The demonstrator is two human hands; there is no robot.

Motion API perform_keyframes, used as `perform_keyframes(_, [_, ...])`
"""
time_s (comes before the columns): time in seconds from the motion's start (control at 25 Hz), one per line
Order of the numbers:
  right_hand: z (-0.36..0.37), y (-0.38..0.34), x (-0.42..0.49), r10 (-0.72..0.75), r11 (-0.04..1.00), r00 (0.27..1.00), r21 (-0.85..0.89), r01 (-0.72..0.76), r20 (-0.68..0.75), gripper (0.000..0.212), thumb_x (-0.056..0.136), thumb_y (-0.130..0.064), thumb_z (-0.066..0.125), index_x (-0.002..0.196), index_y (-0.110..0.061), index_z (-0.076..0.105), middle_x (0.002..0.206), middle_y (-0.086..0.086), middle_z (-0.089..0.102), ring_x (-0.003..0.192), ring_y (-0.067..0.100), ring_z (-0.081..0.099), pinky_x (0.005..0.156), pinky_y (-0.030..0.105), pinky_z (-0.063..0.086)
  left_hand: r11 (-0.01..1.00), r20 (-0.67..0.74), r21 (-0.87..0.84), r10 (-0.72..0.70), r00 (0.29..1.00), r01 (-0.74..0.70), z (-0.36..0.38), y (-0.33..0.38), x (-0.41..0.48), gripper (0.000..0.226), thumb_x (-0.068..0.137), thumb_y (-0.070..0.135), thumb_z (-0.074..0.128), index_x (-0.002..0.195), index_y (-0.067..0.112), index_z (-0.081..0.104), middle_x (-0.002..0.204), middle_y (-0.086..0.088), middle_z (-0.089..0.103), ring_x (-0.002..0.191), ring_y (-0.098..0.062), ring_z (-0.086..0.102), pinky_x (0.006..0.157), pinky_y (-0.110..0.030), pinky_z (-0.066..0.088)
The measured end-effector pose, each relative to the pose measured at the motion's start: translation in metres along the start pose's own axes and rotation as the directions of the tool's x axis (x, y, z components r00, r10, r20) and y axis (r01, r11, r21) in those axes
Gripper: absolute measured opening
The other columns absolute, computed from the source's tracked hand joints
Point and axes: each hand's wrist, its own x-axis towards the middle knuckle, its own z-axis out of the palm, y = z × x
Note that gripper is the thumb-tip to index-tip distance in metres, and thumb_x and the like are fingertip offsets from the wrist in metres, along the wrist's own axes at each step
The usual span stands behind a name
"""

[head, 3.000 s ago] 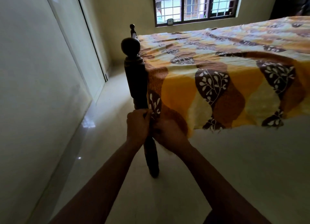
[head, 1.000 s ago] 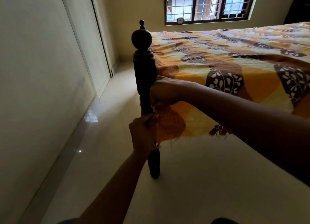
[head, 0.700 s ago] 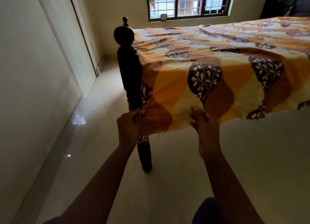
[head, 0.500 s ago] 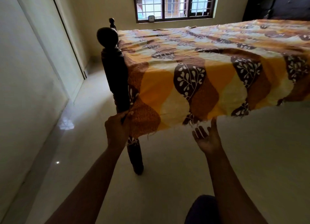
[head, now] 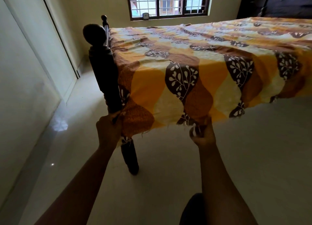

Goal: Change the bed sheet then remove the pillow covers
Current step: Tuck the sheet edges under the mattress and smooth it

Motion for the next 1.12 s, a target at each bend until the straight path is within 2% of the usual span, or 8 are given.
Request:
perform_keyframes(0.2, [0.017, 0.052, -0.029, 0.068, 0.987, 0.969, -0.158, -0.031, 0.236, 0.041, 0.083, -0.043, 0.059, 0.117, -0.022, 0.056, 0.106, -0.001, 0.061, 0.098, 0.012, 0.057, 0.074, 0.026, 0.045, 0.997, -0.035, -0.038, -0.063, 0.997, 0.061, 0.008, -0.002, -0.001, 0.03, 0.09, 0.015, 0.06, 0.113, -0.004, 0.062, 0.091, -0.025, 0.069, 0.082, -0.035, 0.066, 0.075, -0.027, 0.045])
perform_keyframes(0.36, [0.035, 0.07, -0.026, 0.013, 0.937, 0.996, -0.349, 0.021, 0.094, 0.006, 0.088, -0.026, 0.063, 0.087, -0.021, 0.063, 0.079, -0.002, 0.056, 0.071, 0.008, 0.049, 0.059, 0.023, 0.034, 0.987, -0.056, -0.111, -0.123, 0.991, 0.117, 0.01, 0.0, -0.002, 0.028, 0.089, 0.013, 0.061, 0.112, -0.003, 0.064, 0.099, -0.025, 0.068, 0.089, -0.033, 0.065, 0.083, -0.034, 0.049])
perform_keyframes(0.44, [0.03, 0.074, -0.023, -0.033, 0.908, 0.999, -0.418, 0.03, 0.0, 0.015, 0.084, -0.028, 0.068, 0.076, -0.018, 0.06, 0.07, 0.0, 0.05, 0.064, 0.009, 0.044, 0.057, 0.025, 0.034, 0.997, -0.07, -0.065, -0.053, 0.996, 0.048, 0.012, -0.003, -0.003, 0.023, 0.087, 0.01, 0.062, 0.106, -0.003, 0.067, 0.095, -0.025, 0.068, 0.086, -0.035, 0.064, 0.075, -0.028, 0.045])
perform_keyframes(0.64, [0.02, 0.072, -0.052, 0.063, 0.896, 0.995, -0.444, -0.02, 0.082, 0.025, 0.089, -0.033, 0.06, 0.102, -0.012, 0.06, 0.093, 0.003, 0.062, 0.08, 0.014, 0.056, 0.066, 0.025, 0.046, 0.99, -0.167, -0.048, -0.137, 0.976, 0.131, 0.02, 0.004, -0.004, 0.018, 0.087, 0.008, 0.063, 0.1, -0.003, 0.07, 0.089, -0.024, 0.069, 0.082, -0.029, 0.064, 0.067, -0.017, 0.032])
perform_keyframes(0.76, [0.011, 0.076, -0.073, -0.14, 0.729, 0.986, -0.665, 0.162, 0.087, 0.02, 0.096, -0.026, 0.049, 0.111, -0.014, 0.056, 0.11, 0.008, 0.063, 0.092, 0.018, 0.059, 0.078, 0.029, 0.047, 0.964, -0.232, -0.18, -0.234, 0.944, 0.195, 0.033, 0.007, -0.011, 0.02, 0.087, 0.006, 0.062, 0.103, -0.004, 0.069, 0.098, -0.023, 0.067, 0.091, -0.031, 0.063, 0.077, -0.021, 0.041])
perform_keyframes(0.88, [0.03, 0.071, -0.096, -0.202, 0.741, 0.958, -0.607, 0.287, 0.205, 0.009, 0.096, -0.018, 0.049, 0.098, -0.018, 0.058, 0.102, 0.005, 0.063, 0.093, 0.018, 0.06, 0.077, 0.025, 0.049, 0.954, -0.303, -0.222, -0.263, 0.916, 0.201, 0.043, 0.004, -0.012, 0.024, 0.086, 0.008, 0.062, 0.107, -0.004, 0.067, 0.101, -0.024, 0.065, 0.093, -0.036, 0.063, 0.079, -0.025, 0.044])
perform_keyframes(1.0, [0.058, 0.066, -0.106, -0.038, 0.886, 0.956, -0.432, 0.166, 0.29, 0.016, 0.096, -0.014, 0.047, 0.11, -0.015, 0.055, 0.108, 0.005, 0.059, 0.098, 0.016, 0.057, 0.077, 0.024, 0.049, 0.957, -0.377, -0.254, -0.23, 0.897, 0.138, 0.047, 0.015, -0.019, 0.043, 0.086, 0.021, 0.064, 0.123, 0.0, 0.058, 0.098, -0.016, 0.07, 0.086, -0.022, 0.065, 0.066, -0.014, 0.044])
perform_keyframes(1.12, [0.071, 0.067, -0.105, 0.059, 0.952, 0.956, -0.304, 0.033, 0.288, 0.023, 0.096, -0.013, 0.046, 0.118, -0.01, 0.051, 0.105, 0.006, 0.059, 0.098, 0.017, 0.057, 0.086, 0.03, 0.047, 0.956, -0.397, -0.282, -0.195, 0.897, 0.083, 0.053, 0.019, -0.028, 0.055, 0.082, 0.03, 0.066, 0.126, 0.0, 0.055, 0.103, -0.013, 0.07, 0.089, -0.015, 0.065, 0.074, 0.001, 0.042])
